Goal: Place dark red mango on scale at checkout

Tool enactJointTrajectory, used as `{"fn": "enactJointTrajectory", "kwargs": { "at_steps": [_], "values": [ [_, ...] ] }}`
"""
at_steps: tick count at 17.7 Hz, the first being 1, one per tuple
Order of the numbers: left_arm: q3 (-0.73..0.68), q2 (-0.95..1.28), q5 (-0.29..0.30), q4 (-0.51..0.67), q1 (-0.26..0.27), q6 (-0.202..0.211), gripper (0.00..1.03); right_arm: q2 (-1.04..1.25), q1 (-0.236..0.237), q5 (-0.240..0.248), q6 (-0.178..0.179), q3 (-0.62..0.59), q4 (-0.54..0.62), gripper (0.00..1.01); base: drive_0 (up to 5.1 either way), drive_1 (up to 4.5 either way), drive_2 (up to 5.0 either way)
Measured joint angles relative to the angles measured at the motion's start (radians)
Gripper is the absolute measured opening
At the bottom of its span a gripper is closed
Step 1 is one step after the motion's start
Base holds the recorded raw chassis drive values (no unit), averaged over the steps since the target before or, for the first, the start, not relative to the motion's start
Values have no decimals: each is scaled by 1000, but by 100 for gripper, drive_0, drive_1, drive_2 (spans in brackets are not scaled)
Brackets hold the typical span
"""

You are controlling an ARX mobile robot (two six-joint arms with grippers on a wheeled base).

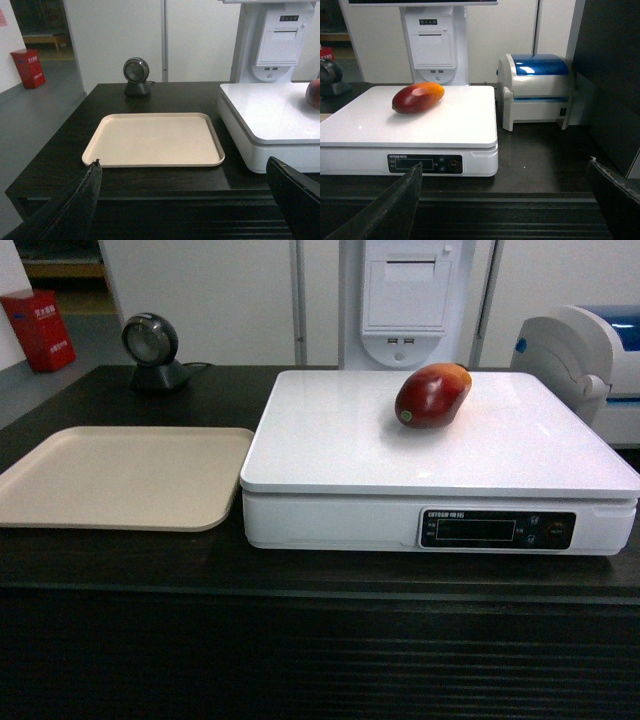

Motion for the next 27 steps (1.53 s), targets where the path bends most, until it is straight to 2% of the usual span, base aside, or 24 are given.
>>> {"fn": "enactJointTrajectory", "kwargs": {
  "at_steps": [27],
  "values": [
    [0,0,0,0,0,0,98,0,0,0,0,0,0,98,0,0,0]
  ]
}}
